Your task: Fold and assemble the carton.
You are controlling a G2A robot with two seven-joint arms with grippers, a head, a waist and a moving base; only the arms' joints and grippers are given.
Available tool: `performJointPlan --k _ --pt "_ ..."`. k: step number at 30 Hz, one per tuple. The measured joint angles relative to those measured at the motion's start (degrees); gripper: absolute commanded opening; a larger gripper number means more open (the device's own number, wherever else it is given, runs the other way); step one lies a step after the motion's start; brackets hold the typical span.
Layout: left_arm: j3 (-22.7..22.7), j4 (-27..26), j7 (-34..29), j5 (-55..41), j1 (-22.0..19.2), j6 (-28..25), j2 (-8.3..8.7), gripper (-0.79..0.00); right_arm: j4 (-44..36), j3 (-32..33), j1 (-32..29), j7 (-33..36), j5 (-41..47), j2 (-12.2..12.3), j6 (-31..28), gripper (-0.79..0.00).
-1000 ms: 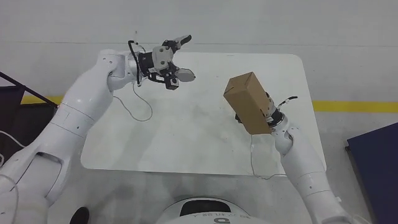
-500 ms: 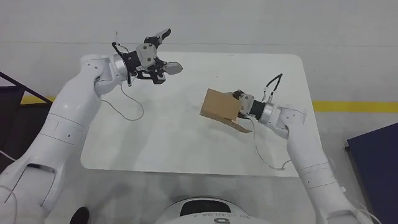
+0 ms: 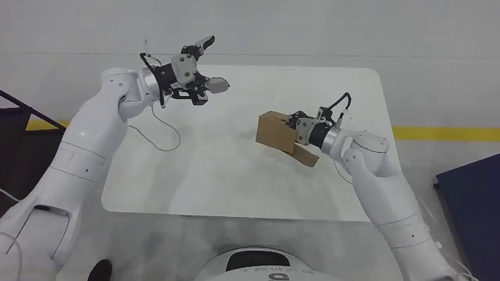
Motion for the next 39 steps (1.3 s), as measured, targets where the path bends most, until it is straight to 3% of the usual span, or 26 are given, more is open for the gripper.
performJointPlan --k 7,10,14,19,27,28,29,32,34,36,37,39 --pt "-0.4 -1.4 1.3 1.5 -0.5 -0.7 0.19 0.000 -3.1 -2.0 0.5 -2.5 -3.3 0.4 -0.5 -0.785" --pt "-2.6 -7.2 3.7 13.1 -3.4 0.7 1.59 0.000 -7.6 -4.9 1.0 -2.0 -16.8 1.5 -0.6 -0.785" --pt "-3.5 -14.2 3.5 41.6 -5.9 6.3 4.36 0.000 -8.6 -7.2 2.0 5.5 -34.2 2.9 0.2 -0.785" --pt "-1.3 -17.5 -7.7 66.7 -6.2 6.3 6.74 0.000 -7.4 -15.0 5.0 11.1 -54.2 3.9 2.1 -0.785" --pt "4.3 -17.5 -20.8 82.2 -3.9 -1.9 7.83 0.000 -3.5 -26.9 10.1 19.0 -79.4 4.4 -3.9 -0.785" --pt "4.8 -17.3 -21.3 82.9 -3.7 -2.5 7.81 0.000 -3.4 -26.9 10.3 19.6 -80.0 4.4 -4.6 -0.674" --pt "5.3 -17.0 -21.7 83.6 -3.5 -3.0 7.76 0.000 -3.3 -27.0 10.6 20.1 -80.5 4.4 -5.2 -0.499" --pt "6.5 -15.9 -22.7 84.2 -3.0 -4.7 7.43 0.000 -3.1 -27.3 11.2 21.5 -82.7 4.5 -6.7 -0.274" --pt "7.2 -14.9 -23.3 83.8 -2.7 -5.9 7.09 0.000 -3.5 -27.2 11.3 22.3 -84.0 4.6 -7.7 -0.200" --pt "7.9 -13.7 -24.0 83.0 -2.5 -7.1 6.66 0.000 -4.3 -26.8 11.3 23.7 -85.5 4.8 -9.1 -0.185" --pt "8.2 -13.3 -24.3 82.8 -2.5 -7.6 6.46 0.000 -4.7 -26.7 11.2 24.4 -86.3 5.0 -9.8 -0.129" --pt "9.0 -12.1 -24.5 82.0 -2.5 -8.9 5.91 0.000 -5.7 -26.3 10.8 26.0 -88.3 5.4 -11.3 -0.145"
